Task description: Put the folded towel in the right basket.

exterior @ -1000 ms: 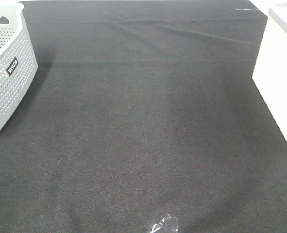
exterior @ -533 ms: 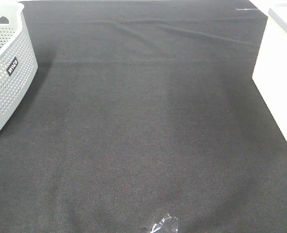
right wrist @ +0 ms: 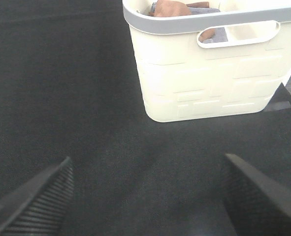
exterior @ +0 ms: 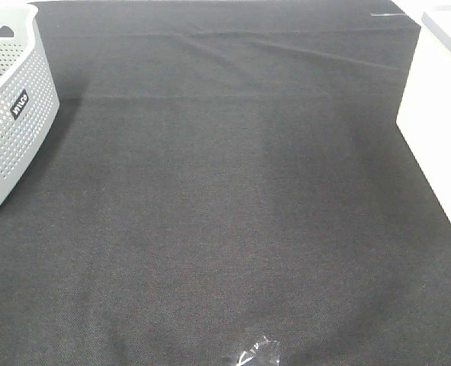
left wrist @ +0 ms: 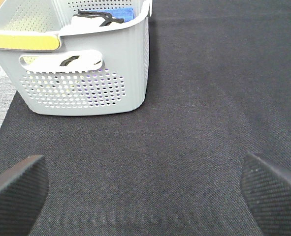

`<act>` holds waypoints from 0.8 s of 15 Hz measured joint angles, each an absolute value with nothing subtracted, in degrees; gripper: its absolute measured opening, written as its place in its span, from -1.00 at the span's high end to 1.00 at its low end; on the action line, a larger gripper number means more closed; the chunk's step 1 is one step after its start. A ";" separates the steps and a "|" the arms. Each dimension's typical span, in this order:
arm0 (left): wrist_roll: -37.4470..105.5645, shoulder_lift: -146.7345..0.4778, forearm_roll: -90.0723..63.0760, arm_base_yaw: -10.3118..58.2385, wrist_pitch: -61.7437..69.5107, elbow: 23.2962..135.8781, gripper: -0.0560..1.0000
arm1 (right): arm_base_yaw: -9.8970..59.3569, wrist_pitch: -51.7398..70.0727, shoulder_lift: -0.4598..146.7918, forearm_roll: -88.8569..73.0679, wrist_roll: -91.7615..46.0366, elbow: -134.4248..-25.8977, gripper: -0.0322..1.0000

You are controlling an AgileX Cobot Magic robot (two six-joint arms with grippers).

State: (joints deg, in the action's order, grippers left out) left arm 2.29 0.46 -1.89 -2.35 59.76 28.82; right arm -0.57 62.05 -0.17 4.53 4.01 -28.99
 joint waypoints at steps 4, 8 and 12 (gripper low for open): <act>2.29 0.46 -1.89 -2.35 59.76 28.82 -0.98 | -0.57 61.71 -0.17 4.53 4.01 -28.93 -0.60; 2.29 0.46 -1.89 -2.35 59.76 28.82 -0.98 | -0.57 61.65 -0.17 4.53 4.01 -28.93 -0.60; 2.29 0.46 -1.89 -2.35 59.76 28.82 -0.98 | -0.57 61.65 -0.17 4.53 4.01 -28.93 -0.60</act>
State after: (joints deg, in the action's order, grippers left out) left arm 2.29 0.46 -1.89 -2.35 59.76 28.82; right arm -0.57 61.65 -0.17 4.53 4.01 -28.93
